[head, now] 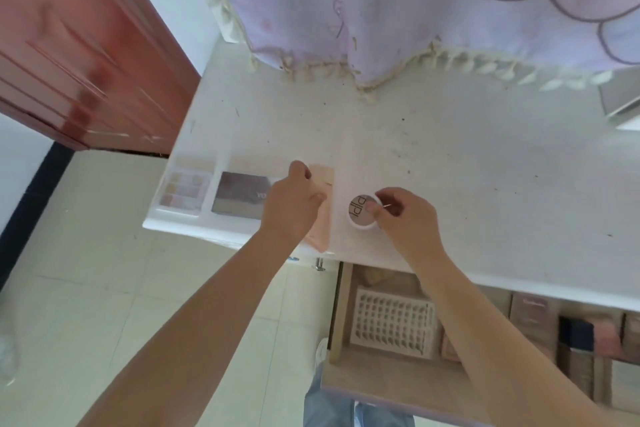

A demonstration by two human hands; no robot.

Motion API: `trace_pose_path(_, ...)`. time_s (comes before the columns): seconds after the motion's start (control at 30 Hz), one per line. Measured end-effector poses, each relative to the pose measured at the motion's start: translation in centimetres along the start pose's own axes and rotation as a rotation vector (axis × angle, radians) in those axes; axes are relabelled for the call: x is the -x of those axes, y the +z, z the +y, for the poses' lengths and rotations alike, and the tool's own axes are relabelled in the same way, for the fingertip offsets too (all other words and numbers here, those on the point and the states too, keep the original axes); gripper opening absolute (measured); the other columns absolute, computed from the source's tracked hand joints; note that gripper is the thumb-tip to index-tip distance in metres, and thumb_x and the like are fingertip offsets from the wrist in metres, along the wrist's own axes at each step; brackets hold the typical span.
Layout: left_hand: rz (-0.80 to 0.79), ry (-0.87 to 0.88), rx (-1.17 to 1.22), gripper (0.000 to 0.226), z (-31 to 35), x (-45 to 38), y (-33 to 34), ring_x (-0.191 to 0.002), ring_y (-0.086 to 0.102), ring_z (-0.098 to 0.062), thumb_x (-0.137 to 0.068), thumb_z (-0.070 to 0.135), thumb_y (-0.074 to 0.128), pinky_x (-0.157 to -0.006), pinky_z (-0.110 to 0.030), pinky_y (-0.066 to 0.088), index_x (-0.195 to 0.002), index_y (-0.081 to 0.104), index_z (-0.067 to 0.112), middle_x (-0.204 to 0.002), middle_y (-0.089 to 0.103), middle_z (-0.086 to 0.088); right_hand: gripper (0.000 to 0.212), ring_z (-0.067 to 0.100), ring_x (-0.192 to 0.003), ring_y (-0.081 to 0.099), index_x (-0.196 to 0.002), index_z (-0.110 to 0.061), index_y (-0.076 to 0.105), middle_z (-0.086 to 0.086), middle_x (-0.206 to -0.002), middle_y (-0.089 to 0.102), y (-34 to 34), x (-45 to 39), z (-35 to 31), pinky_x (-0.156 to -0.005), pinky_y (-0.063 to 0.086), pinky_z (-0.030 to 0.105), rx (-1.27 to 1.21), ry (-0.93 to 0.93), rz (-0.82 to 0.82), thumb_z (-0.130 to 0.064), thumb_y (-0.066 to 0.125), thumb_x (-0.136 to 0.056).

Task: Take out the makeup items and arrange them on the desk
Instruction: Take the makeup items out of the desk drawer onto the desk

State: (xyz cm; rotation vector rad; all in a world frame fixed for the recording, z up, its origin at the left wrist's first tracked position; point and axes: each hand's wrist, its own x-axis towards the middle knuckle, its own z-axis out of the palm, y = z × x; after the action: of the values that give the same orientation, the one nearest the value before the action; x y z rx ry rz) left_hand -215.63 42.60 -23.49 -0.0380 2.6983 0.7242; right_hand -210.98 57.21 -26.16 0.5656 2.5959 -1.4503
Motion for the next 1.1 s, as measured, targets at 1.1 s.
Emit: trace_pose_path(1.1, -0.416, 0.436, -0.593, 0.055, -0.3, 9.2, 20.1, -0.135, 0.025, -0.027, -0.091, 0.011, 0.042, -0.111, -0.038, 0.022, -0.141, 0.021, 0.006, -0.144, 0.027, -0.012, 0.059, 0.024, -0.136, 0.026, -0.141, -0.009, 0.023, 0.010, -0.147, 0.030, -5.2, 9.7, 19.6, -0.112, 0.020, 0.031, 0.749, 0.191, -0.329, -0.025, 0.048, -0.090)
